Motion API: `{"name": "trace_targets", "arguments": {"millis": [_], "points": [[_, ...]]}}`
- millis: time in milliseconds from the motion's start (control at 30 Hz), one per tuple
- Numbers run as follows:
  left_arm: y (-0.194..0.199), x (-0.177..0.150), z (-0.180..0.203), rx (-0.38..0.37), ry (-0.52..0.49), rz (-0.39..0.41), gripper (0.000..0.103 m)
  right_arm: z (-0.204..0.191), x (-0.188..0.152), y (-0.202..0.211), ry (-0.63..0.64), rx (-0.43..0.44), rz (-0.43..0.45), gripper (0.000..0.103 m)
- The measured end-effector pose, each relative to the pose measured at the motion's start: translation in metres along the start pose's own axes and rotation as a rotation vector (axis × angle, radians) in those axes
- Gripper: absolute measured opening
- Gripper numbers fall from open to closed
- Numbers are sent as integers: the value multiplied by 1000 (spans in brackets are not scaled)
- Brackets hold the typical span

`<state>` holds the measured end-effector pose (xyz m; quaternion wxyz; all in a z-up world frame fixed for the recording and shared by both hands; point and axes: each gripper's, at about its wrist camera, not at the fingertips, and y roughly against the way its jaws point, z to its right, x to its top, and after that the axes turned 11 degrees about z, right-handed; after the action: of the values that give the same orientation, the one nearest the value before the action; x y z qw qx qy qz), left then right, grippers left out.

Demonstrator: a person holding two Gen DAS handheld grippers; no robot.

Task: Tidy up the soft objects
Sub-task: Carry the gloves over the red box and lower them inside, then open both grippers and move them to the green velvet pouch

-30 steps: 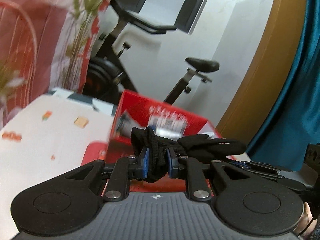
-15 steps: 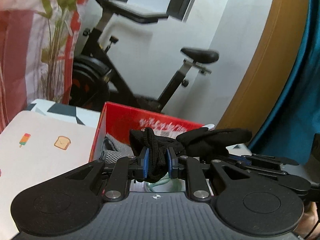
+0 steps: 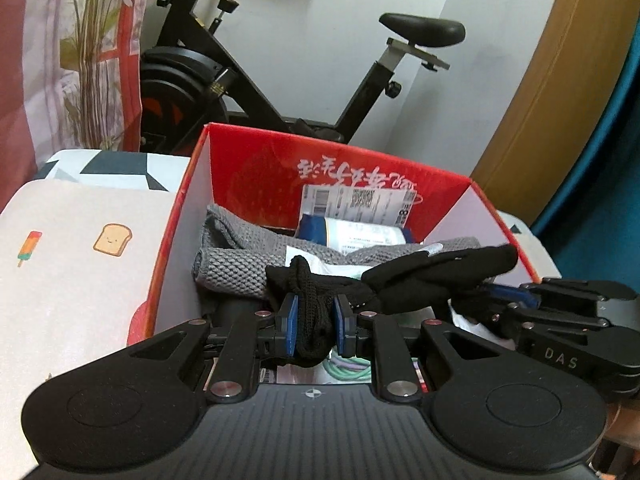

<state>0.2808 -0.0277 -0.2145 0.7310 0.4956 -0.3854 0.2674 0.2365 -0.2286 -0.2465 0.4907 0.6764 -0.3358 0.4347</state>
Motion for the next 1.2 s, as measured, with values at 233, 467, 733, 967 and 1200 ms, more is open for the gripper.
{"name": "trace_targets", "arguments": {"millis": [233,467,733,967,1200], "points": [[-4,-2,15,62,-155,10,24,-1,-2,7,43,-60,10,23],[11,3,7,62,-97,72,74,6,4,21,31,-105,44,41],[39,11,10,87,-110,160,101,6,11,51,4,-131,115,86],[66,3,9,124,-61,194,103,6,4,75,-52,-125,142,103],[90,-19,17,183,-51,214,103,1,-14,102,-60,-142,161,103]]}}
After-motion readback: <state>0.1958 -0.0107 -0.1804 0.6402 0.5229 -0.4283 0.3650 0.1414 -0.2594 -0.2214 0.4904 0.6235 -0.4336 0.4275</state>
